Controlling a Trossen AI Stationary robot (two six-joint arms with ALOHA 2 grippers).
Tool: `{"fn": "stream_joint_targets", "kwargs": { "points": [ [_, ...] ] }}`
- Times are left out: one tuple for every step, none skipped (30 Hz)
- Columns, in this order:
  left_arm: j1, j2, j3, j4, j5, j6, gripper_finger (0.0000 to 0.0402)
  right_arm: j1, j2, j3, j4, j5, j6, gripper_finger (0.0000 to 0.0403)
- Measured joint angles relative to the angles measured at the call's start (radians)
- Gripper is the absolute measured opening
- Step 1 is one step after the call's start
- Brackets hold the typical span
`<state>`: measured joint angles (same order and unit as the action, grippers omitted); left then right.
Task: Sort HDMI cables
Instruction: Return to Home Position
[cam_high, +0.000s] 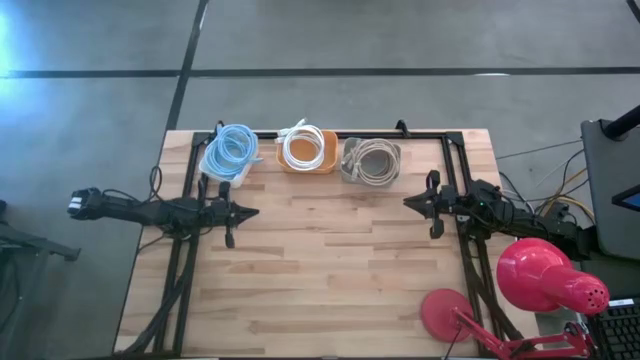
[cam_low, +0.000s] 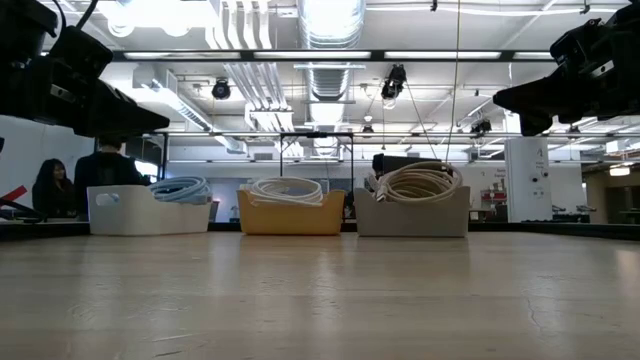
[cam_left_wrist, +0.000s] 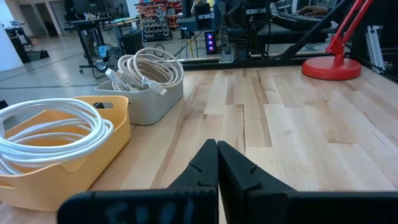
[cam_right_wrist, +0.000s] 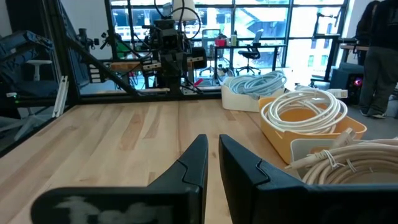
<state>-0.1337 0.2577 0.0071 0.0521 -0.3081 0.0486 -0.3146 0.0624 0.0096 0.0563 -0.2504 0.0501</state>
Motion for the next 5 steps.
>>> {"fn": "stream_joint_targets", "kwargs": {
  "points": [
    [0.000,0.000,0.000,0.000,0.000,0.000,0.0000,0.000,0.000,0.000,0.000,0.000,0.001,0.0038],
    [0.000,0.000,0.000,0.000,0.000,0.000,0.0000,0.000,0.000,0.000,0.000,0.000,0.001,0.0038],
    [0.000,0.000,0.000,0.000,0.000,0.000,0.0000,0.000,0.000,0.000,0.000,0.000,0.000,0.0038],
    [0.000,0.000,0.000,0.000,0.000,0.000,0.0000,0.000,0.000,0.000,0.000,0.000,0.000,0.0038],
    [0.000,0.000,0.000,0.000,0.000,0.000,0.0000,0.000,0.000,0.000,0.000,0.000,0.000,0.0038]
  ]
}}
